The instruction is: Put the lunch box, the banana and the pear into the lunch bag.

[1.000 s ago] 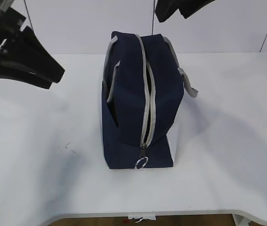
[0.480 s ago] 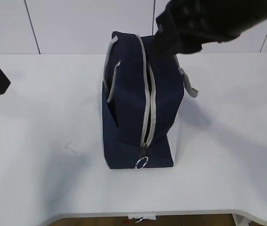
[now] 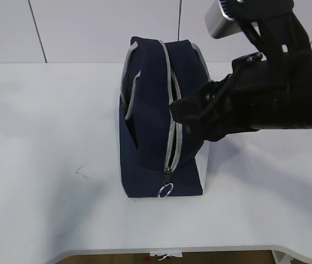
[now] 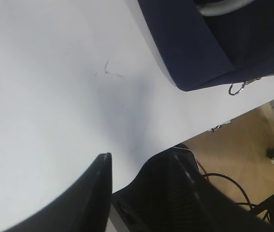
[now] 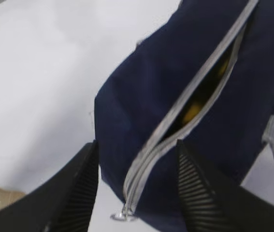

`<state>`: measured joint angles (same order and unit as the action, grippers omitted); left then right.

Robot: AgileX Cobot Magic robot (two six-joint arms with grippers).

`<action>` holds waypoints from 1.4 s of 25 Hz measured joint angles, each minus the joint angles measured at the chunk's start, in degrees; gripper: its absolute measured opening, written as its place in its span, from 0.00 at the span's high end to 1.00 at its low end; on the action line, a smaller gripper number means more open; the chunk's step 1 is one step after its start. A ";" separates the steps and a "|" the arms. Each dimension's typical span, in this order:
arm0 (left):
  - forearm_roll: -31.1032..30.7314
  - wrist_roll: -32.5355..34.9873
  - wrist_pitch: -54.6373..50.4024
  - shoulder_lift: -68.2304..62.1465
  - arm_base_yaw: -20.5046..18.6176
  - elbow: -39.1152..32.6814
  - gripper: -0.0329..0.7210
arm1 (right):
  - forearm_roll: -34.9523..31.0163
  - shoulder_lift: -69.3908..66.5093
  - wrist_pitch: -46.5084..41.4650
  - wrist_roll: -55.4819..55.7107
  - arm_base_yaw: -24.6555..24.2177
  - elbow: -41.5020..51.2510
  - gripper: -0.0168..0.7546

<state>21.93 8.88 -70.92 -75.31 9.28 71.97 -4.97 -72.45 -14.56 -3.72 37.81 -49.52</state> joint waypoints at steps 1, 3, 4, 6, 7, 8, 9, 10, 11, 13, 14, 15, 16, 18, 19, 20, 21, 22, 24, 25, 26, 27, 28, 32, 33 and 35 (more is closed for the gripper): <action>0.00 0.00 0.00 0.00 0.00 0.00 0.56 | 0.00 -0.67 1.16 0.00 0.00 0.14 0.47; 0.00 0.00 0.00 0.03 0.00 0.00 0.56 | 0.08 -1.85 3.59 -0.09 0.00 0.13 0.47; 0.00 0.00 -0.08 0.12 0.00 0.00 0.56 | 0.08 -2.53 4.30 -0.09 0.00 0.13 0.47; 0.10 -0.12 -0.08 0.12 0.00 0.00 0.56 | -0.12 -3.28 7.61 -0.09 0.00 1.21 0.47; 0.10 -0.12 -0.08 0.12 0.00 0.00 0.56 | -0.57 -3.54 10.41 -0.09 0.09 2.39 0.47; 0.10 -0.12 -0.08 0.12 0.00 0.00 0.56 | -0.84 -3.68 13.82 -0.09 0.09 4.01 0.47; 0.10 -0.12 -0.08 0.12 0.00 0.00 0.56 | -0.95 -3.68 17.62 -0.09 0.09 5.60 0.47; 0.10 -0.20 -0.08 0.12 0.00 0.00 0.56 | -0.95 -3.68 20.74 -0.09 0.09 7.67 0.47; 0.10 -0.20 -0.08 0.12 0.00 0.00 0.56 | -1.06 -3.68 24.37 -0.09 0.09 9.82 0.47; 0.10 -0.20 -0.08 0.12 0.00 0.00 0.56 | -1.06 -3.68 30.20 -0.09 0.09 13.71 0.47; 0.10 -0.20 -0.08 0.12 0.00 0.00 0.56 | -0.92 -3.68 32.22 -0.09 0.09 15.66 0.47; 0.22 -0.20 -0.08 0.12 0.00 0.00 0.56 | -0.66 -3.68 34.45 -0.09 0.09 17.52 0.48; 0.22 -0.20 -0.08 0.12 0.00 0.00 0.56 | -0.24 -3.72 36.56 -0.09 0.09 19.33 0.48; 0.22 -0.20 -0.08 0.12 0.00 0.00 0.56 | 0.32 -4.05 40.43 0.25 0.09 22.34 0.48; 0.22 -0.20 -0.08 0.12 0.00 0.00 0.56 | 0.57 -4.45 42.36 0.86 0.09 23.74 0.48; 0.22 -0.20 -0.08 0.12 0.00 0.00 0.56 | 0.70 -4.93 43.69 1.63 0.09 24.78 0.48; 0.22 -0.20 -0.08 0.12 0.00 0.00 0.56 | 0.69 -5.57 44.99 2.70 0.09 25.81 0.48; 0.22 -0.20 -0.08 0.12 0.00 0.00 0.56 | 0.80 -6.31 45.61 3.72 0.09 26.64 0.47; 0.22 -0.20 -0.08 0.12 0.00 0.00 0.56 | 1.66 -7.86 46.19 5.69 0.09 27.63 0.47; 0.22 -0.20 -0.08 0.12 0.00 0.00 0.56 | 2.33 -8.74 46.32 6.51 0.09 27.86 0.47; 0.22 -0.20 -0.08 0.12 0.00 0.00 0.56 | 3.46 -9.45 46.53 7.58 0.09 28.01 0.47; 0.22 -0.20 -0.08 0.12 0.00 0.00 0.56 | 4.97 -10.23 46.56 8.75 0.09 28.01 0.47; 0.22 -0.20 -0.08 0.12 0.00 0.00 0.56 | 6.71 -10.92 46.58 9.78 0.09 28.06 0.48; 0.22 -0.20 -0.08 0.12 0.00 0.00 0.56 | 12.52 -13.12 46.68 14.23 0.09 28.15 0.48; 0.22 -0.20 -0.08 0.12 0.00 0.00 0.56 | 13.35 -13.20 46.68 15.23 0.09 28.34 0.48; 0.22 -0.20 -0.08 0.12 0.00 0.00 0.56 | 15.40 -13.19 48.00 16.11 0.09 28.94 0.48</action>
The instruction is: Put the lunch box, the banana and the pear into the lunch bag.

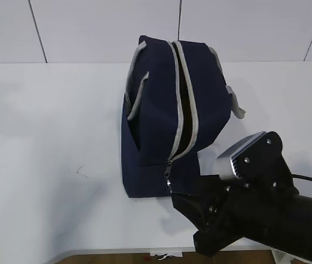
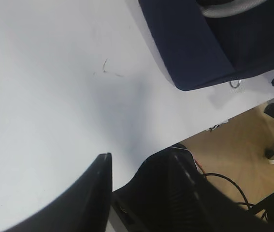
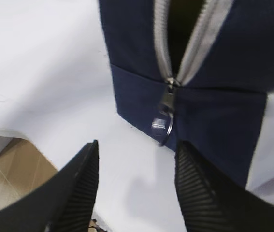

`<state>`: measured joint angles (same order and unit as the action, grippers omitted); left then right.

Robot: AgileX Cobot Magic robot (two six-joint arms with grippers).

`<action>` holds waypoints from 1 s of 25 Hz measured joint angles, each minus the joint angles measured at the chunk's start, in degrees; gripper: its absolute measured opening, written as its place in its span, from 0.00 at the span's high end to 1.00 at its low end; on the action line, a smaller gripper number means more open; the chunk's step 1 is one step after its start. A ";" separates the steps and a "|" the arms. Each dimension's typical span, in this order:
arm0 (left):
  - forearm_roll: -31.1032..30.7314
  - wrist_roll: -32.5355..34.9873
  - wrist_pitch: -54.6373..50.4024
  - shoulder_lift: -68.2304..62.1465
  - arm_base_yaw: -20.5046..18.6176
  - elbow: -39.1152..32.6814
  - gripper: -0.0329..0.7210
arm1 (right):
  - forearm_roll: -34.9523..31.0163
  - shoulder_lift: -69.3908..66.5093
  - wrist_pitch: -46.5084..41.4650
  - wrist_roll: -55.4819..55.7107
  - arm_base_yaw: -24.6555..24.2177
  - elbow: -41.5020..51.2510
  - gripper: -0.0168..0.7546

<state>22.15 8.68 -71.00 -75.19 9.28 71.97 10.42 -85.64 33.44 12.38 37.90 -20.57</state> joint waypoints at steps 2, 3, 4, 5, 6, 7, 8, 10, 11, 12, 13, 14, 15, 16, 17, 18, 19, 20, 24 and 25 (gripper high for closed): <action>0.00 0.00 0.00 0.00 0.00 0.00 0.56 | 1.57 0.60 1.00 0.33 0.00 0.35 0.48; 0.00 0.00 0.00 0.00 0.00 0.00 0.56 | 1.84 0.88 1.14 0.43 0.00 0.38 0.48; 0.00 0.00 0.00 0.00 0.00 0.00 0.56 | 2.07 1.04 1.14 0.58 0.00 0.37 0.48; 0.00 0.00 0.00 0.00 0.00 0.00 0.56 | 2.09 1.13 0.62 0.72 0.00 0.37 0.48; 0.00 0.00 0.00 0.00 0.00 0.00 0.56 | 2.18 1.01 0.36 0.77 0.00 0.50 0.48; 0.00 0.00 0.00 0.00 0.00 0.00 0.56 | 2.18 0.53 0.34 0.86 0.00 0.59 0.48; 0.00 0.00 0.00 0.00 0.00 0.00 0.56 | 2.22 -0.08 0.34 0.86 0.00 0.59 0.48; 0.00 0.00 0.00 0.00 0.00 0.00 0.56 | 2.22 -2.25 0.60 0.86 0.00 0.59 0.48; 0.00 0.00 0.00 0.00 0.00 0.00 0.56 | 2.31 -3.48 1.01 0.86 0.00 0.59 0.48; 0.00 0.00 0.00 0.00 0.00 0.00 0.56 | 2.31 -4.46 1.86 0.86 0.00 0.59 0.48; 0.00 0.00 0.00 0.00 0.00 0.00 0.56 | 2.31 -5.54 2.73 0.86 0.00 0.59 0.48; 0.00 0.00 0.00 0.00 0.00 0.00 0.56 | 2.31 -6.51 3.72 0.86 0.00 0.59 0.48; 0.00 0.00 0.00 0.00 0.00 0.00 0.56 | 2.31 -7.23 5.53 0.86 0.00 0.59 0.48; 0.00 0.00 0.00 0.00 0.00 0.00 0.56 | 2.31 -7.94 7.07 0.86 0.00 0.59 0.48; 0.00 0.00 0.00 0.00 0.00 0.00 0.56 | 2.16 -8.51 8.17 0.86 0.00 0.59 0.48; 0.00 0.00 0.00 0.00 0.00 0.00 0.56 | 1.83 -8.96 9.05 0.74 0.00 0.59 0.48; 0.00 0.00 0.00 0.00 0.00 0.00 0.56 | 0.84 -9.26 9.59 0.48 0.00 0.59 0.48; 0.00 0.00 0.00 0.00 0.00 0.00 0.56 | -0.55 -9.61 9.74 0.23 0.00 0.59 0.48; 0.00 0.00 0.00 0.00 0.00 0.00 0.56 | -6.70 -11.17 11.40 -1.23 0.00 0.48 0.48; 0.00 0.00 0.00 0.00 0.00 0.00 0.56 | -7.42 -11.77 12.43 -1.57 0.00 0.48 0.48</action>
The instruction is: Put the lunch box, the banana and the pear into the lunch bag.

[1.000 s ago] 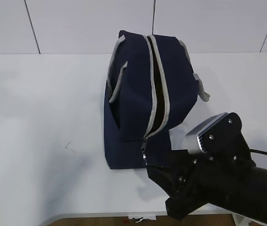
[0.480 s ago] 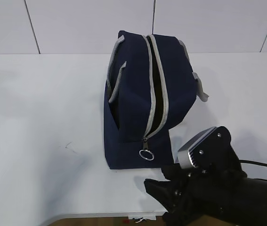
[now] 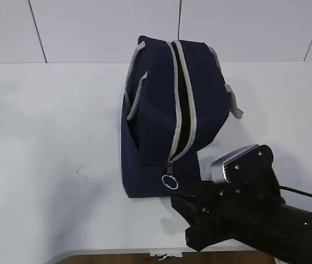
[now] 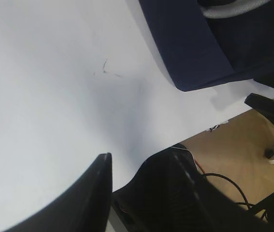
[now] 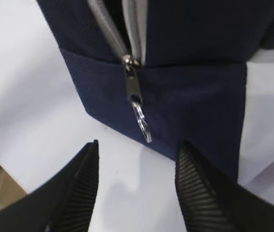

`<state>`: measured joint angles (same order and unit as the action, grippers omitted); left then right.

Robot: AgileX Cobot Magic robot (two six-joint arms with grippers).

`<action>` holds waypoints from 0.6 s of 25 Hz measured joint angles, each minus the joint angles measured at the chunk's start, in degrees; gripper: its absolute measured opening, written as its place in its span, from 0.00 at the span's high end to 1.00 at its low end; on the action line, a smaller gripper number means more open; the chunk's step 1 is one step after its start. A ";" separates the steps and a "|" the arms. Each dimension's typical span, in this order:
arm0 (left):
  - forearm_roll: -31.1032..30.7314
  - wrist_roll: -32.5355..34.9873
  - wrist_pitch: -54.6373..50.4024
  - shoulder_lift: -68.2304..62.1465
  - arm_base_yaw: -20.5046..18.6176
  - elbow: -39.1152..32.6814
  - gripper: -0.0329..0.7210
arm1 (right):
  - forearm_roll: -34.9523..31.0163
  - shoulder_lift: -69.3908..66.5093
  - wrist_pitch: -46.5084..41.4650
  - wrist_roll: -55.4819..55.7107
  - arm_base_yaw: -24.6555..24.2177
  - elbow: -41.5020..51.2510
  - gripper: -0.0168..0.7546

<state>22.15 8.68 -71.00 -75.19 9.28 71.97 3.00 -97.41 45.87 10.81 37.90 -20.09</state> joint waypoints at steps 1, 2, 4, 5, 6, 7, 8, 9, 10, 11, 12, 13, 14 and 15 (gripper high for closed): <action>0.00 0.00 0.00 0.00 0.00 0.00 0.56 | -0.09 -0.46 1.03 -0.11 0.00 -0.10 0.48; 0.00 0.00 0.00 0.00 0.00 0.00 0.57 | -0.09 -1.10 1.97 -0.11 0.00 -0.08 0.48; 0.00 0.00 0.00 0.00 0.00 0.00 0.57 | 0.25 -2.14 3.61 -0.19 0.00 -0.22 0.48; 0.00 0.00 0.00 0.00 0.00 0.00 0.58 | 0.30 -2.87 4.17 -0.19 0.00 -0.34 0.48; 0.00 0.00 0.00 0.00 0.00 0.00 0.58 | 0.40 -3.46 5.03 -0.33 0.00 -0.33 0.48; 0.00 0.00 0.00 0.00 0.00 0.00 0.58 | 0.40 -4.18 5.76 -0.32 0.00 -0.33 0.48; 0.11 0.00 0.00 0.00 0.00 0.00 0.58 | 0.40 -4.71 6.43 -0.32 0.00 -0.33 0.48; 0.24 0.00 0.00 0.00 0.00 0.00 0.58 | 0.40 -5.37 7.32 -0.32 0.00 -0.33 0.48; 0.32 0.00 0.00 0.00 0.00 0.00 0.58 | 0.40 -5.95 8.08 -0.32 0.00 -0.33 0.48; 0.47 0.00 0.00 0.00 0.00 0.00 0.58 | 0.40 -6.33 8.54 -0.32 0.00 -0.43 0.48; 0.61 0.00 0.00 0.00 0.00 0.00 0.58 | 0.40 -6.79 9.27 -0.32 0.00 -0.55 0.48; 0.89 0.00 0.00 0.00 0.00 0.00 0.59 | 0.40 -7.21 9.68 -0.32 0.00 -0.66 0.48; 0.99 0.00 0.00 0.00 0.00 0.00 0.59 | 0.30 -7.48 9.94 -0.32 0.00 -0.91 0.48; 1.23 0.00 0.00 0.00 0.00 0.00 0.60 | 0.30 -7.71 10.08 -0.32 0.00 -1.32 0.48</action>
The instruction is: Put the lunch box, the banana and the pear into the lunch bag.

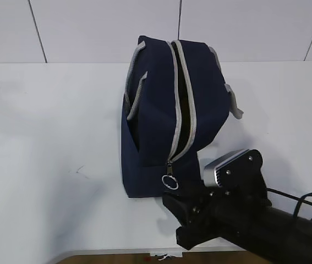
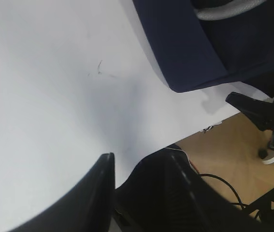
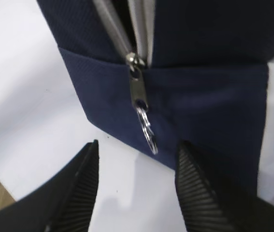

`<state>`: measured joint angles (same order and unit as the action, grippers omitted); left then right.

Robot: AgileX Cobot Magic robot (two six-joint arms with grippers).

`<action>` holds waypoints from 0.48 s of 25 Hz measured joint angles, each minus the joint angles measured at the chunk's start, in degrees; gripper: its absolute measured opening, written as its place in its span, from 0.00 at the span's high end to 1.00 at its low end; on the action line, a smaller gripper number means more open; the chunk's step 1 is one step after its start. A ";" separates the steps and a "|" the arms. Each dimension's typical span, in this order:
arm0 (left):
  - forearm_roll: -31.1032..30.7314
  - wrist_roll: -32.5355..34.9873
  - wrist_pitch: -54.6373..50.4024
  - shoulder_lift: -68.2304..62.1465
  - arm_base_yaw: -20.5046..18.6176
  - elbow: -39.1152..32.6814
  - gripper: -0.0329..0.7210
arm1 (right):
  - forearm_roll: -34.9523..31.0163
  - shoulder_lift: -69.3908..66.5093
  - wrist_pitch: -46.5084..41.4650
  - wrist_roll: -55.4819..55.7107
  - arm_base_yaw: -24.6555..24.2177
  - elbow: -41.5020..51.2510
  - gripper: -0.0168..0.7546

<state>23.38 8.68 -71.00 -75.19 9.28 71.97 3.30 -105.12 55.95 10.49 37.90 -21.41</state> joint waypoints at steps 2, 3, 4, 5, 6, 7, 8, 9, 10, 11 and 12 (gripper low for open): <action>0.22 0.00 0.00 0.00 0.00 0.00 0.60 | 0.00 -0.21 0.13 0.00 0.00 -0.44 0.48; 0.24 0.00 0.00 0.00 0.00 0.00 0.60 | 0.00 -0.21 0.23 0.00 0.00 -0.69 0.48; 0.30 0.00 0.00 0.00 0.00 0.00 0.60 | 0.00 -0.21 0.23 0.00 0.00 -0.95 0.48; 0.30 0.00 0.00 0.00 0.00 0.00 0.60 | 0.00 -0.35 0.23 0.00 0.00 -1.04 0.48; 0.30 0.00 0.00 0.00 0.00 0.00 0.60 | 0.00 -0.48 0.23 0.00 0.00 -1.16 0.48; 0.30 0.00 0.00 0.00 0.00 0.00 0.60 | 0.00 -0.74 0.39 0.00 0.00 -1.26 0.48; 0.30 0.00 0.00 0.00 0.00 0.00 0.60 | 0.00 -1.17 0.39 0.00 0.00 -1.24 0.48; 0.30 0.00 0.00 0.00 0.00 0.00 0.60 | 0.00 -1.71 0.51 0.00 0.00 -1.24 0.48; 0.30 0.00 0.00 0.00 0.00 0.00 0.60 | 0.00 -2.06 0.51 0.00 0.00 -1.24 0.48; 0.30 0.00 0.00 0.00 0.00 0.00 0.60 | 0.00 -2.46 0.60 0.00 0.00 -1.27 0.48; 0.30 0.00 0.00 0.00 0.00 0.00 0.60 | 0.00 -2.76 0.73 0.00 0.00 -1.27 0.49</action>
<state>23.68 8.68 -71.00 -75.19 9.28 71.97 3.30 -107.88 56.68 10.49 37.90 -22.68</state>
